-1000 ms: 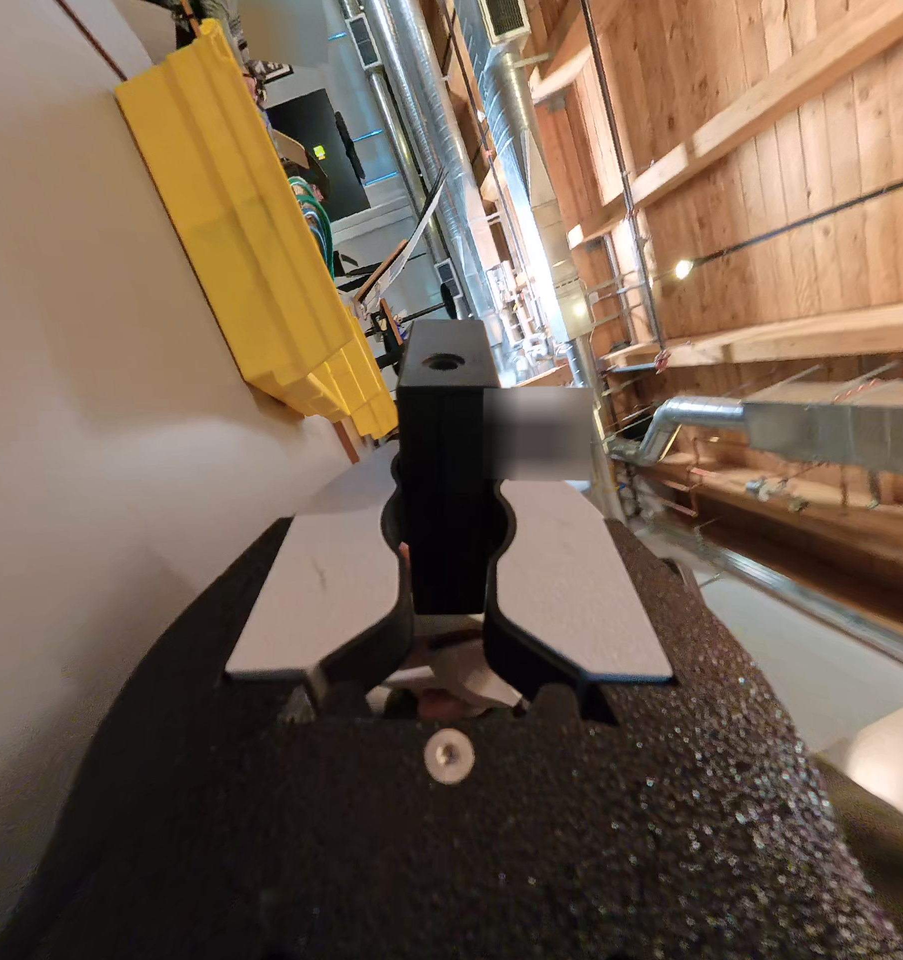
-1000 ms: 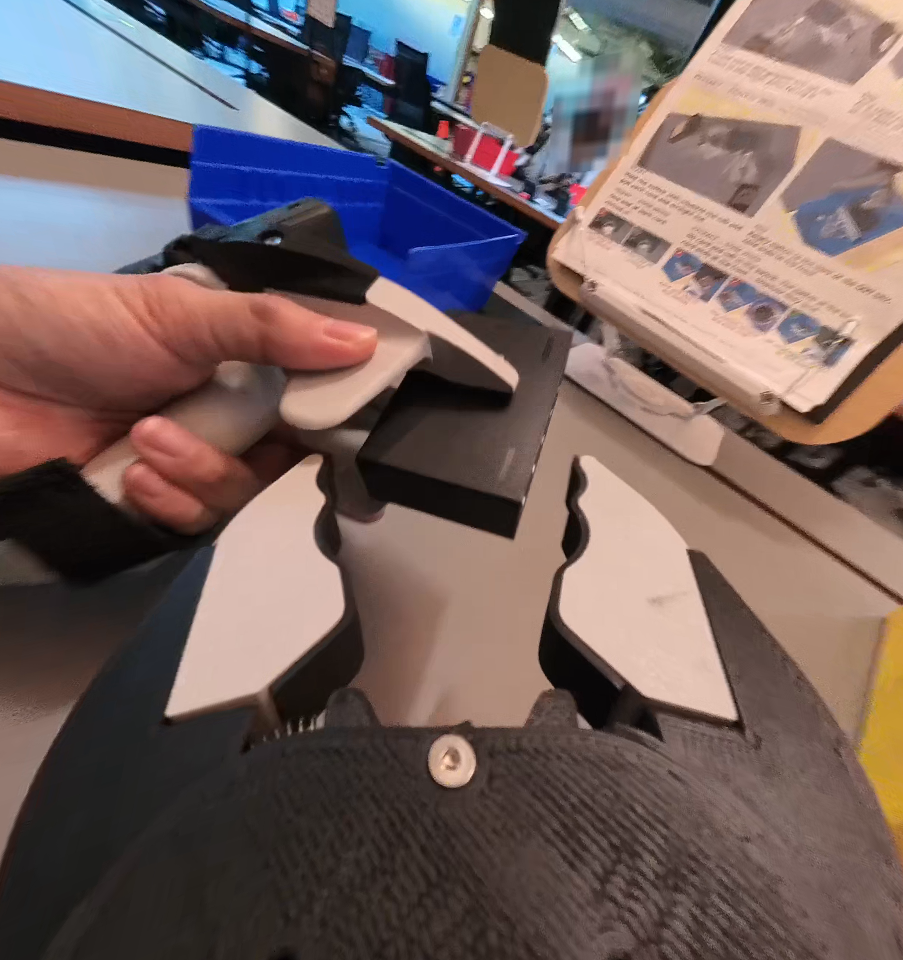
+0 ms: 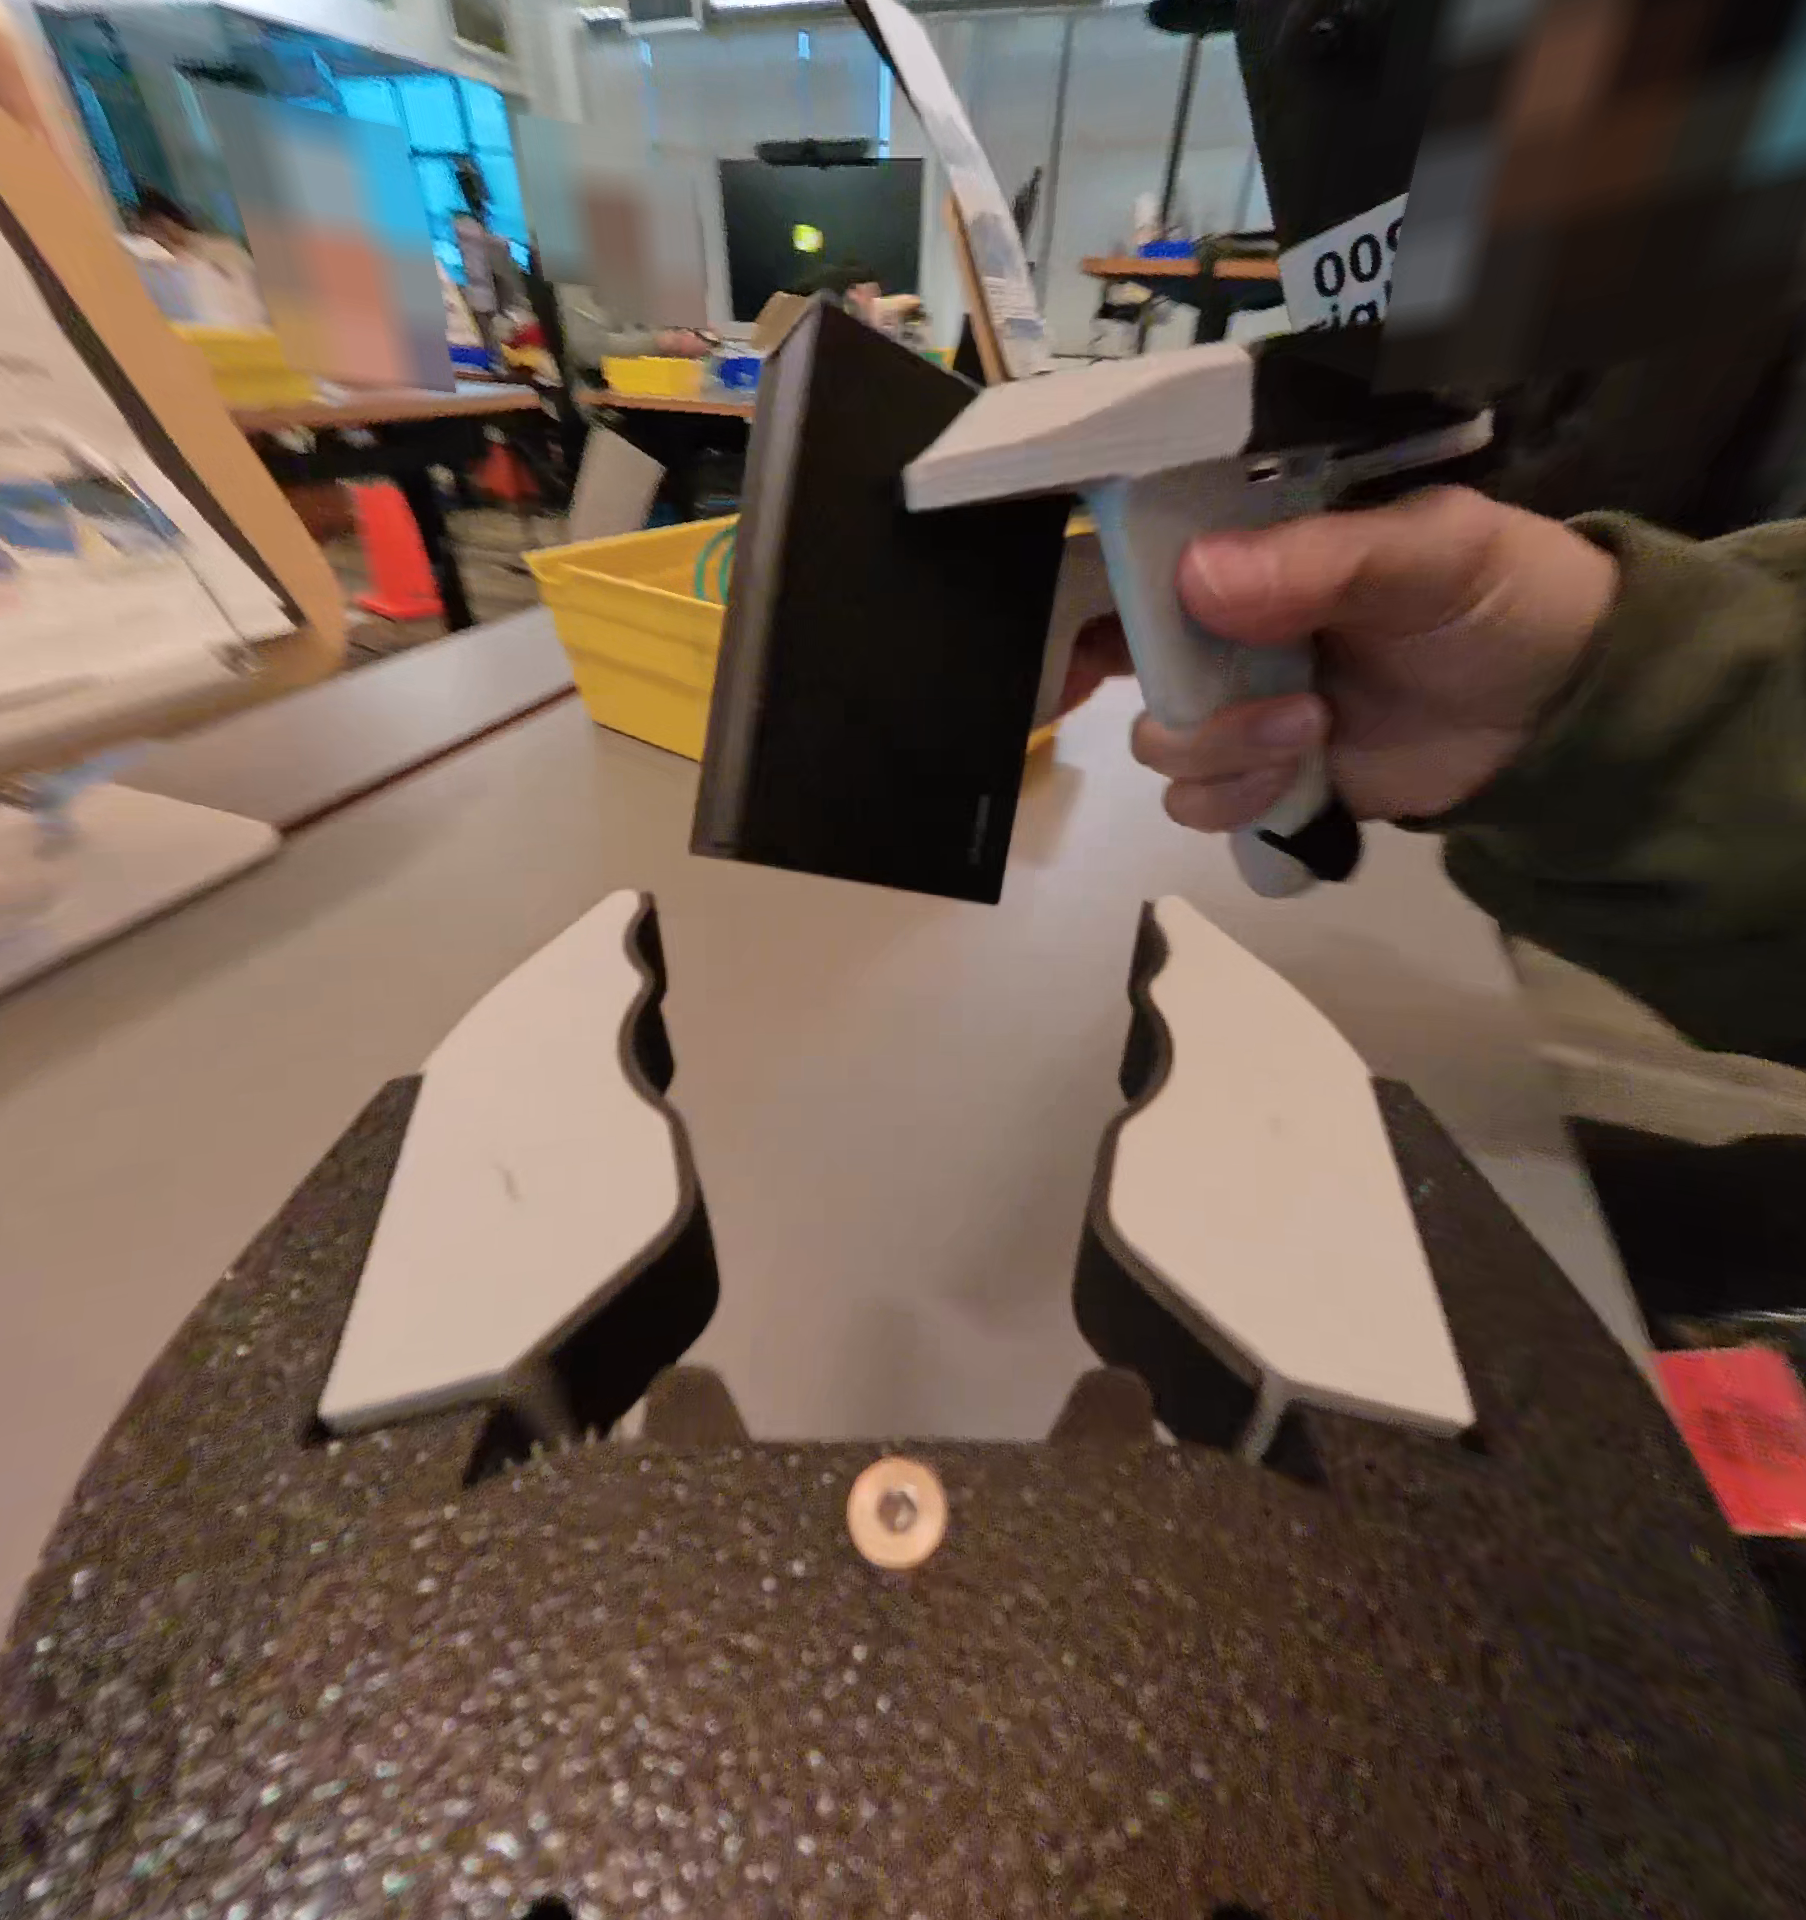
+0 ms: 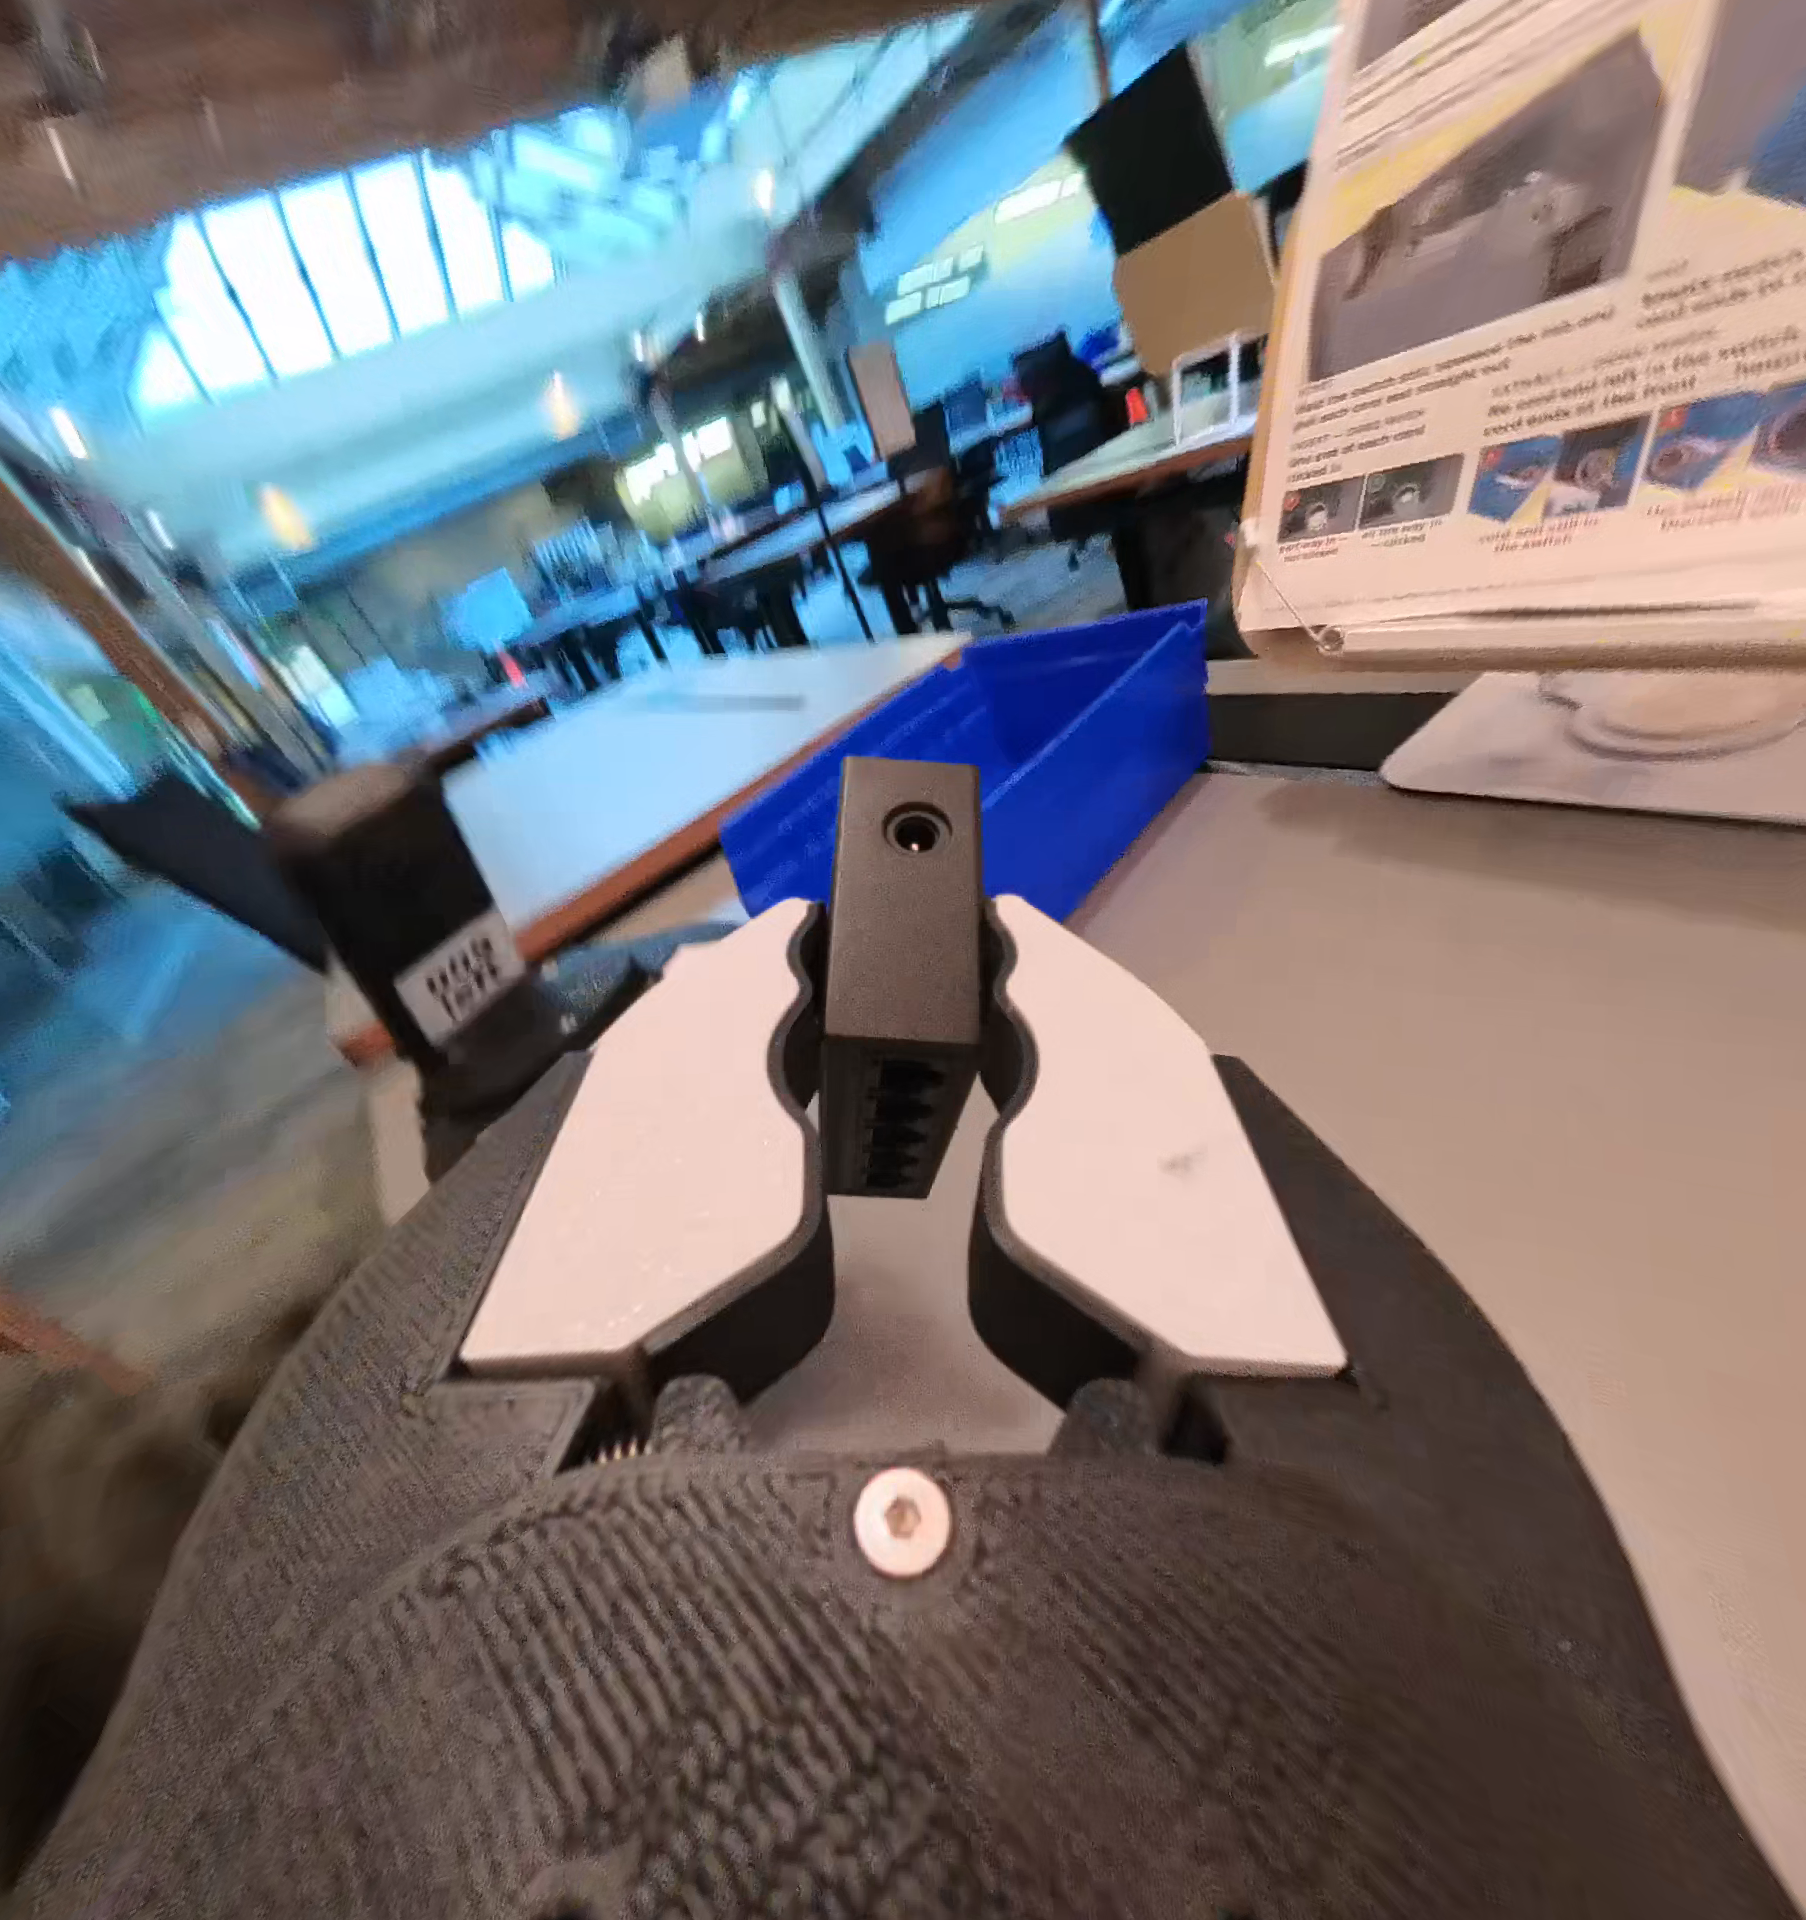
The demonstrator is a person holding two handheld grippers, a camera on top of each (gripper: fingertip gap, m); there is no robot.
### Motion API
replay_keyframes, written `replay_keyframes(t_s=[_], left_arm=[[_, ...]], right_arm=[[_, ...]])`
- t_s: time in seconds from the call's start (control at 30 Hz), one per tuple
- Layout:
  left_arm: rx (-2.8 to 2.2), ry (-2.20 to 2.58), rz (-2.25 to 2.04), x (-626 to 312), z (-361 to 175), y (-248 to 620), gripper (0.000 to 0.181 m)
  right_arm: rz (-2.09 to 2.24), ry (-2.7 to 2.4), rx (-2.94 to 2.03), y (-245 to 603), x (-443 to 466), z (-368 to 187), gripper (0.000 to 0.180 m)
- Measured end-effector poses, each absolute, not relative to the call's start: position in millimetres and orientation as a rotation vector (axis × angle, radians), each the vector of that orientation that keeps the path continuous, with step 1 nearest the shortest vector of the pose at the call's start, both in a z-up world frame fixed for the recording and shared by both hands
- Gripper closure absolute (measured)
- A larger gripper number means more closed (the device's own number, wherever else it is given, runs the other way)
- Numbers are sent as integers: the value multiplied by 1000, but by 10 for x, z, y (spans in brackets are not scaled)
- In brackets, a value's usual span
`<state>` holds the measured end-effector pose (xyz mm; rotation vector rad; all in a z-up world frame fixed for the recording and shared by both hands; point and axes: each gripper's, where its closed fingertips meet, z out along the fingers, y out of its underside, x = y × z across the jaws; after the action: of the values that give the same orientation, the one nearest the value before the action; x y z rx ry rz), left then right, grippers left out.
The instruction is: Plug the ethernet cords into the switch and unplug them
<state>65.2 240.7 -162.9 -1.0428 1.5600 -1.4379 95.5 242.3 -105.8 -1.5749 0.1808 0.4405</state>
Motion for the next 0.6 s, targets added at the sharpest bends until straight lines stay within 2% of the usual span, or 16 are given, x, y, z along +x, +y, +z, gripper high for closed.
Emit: replay_keyframes(t_s=[0.1,0.23,0.37,0.4,0.47,0.6], left_arm=[[-960,1480,-1233,725,-1556,2368,89],[-891,1347,-1089,682,-1476,2497,116],[-896,1449,-1158,655,-1528,2452,117],[-917,1475,-1227,639,-1533,2432,117],[-951,1557,-1375,576,-1549,2387,117],[-984,1847,-1513,339,-1707,2278,117]], right_arm=[[631,342,-1441,2411,881,-1044,152],[752,411,-1362,2366,785,-1096,152],[709,349,-1334,2316,751,-1136,149],[674,265,-1349,2292,727,-1140,142],[541,74,-1423,2236,713,-1183,103],[213,-389,-1671,2127,587,-1406,80]])
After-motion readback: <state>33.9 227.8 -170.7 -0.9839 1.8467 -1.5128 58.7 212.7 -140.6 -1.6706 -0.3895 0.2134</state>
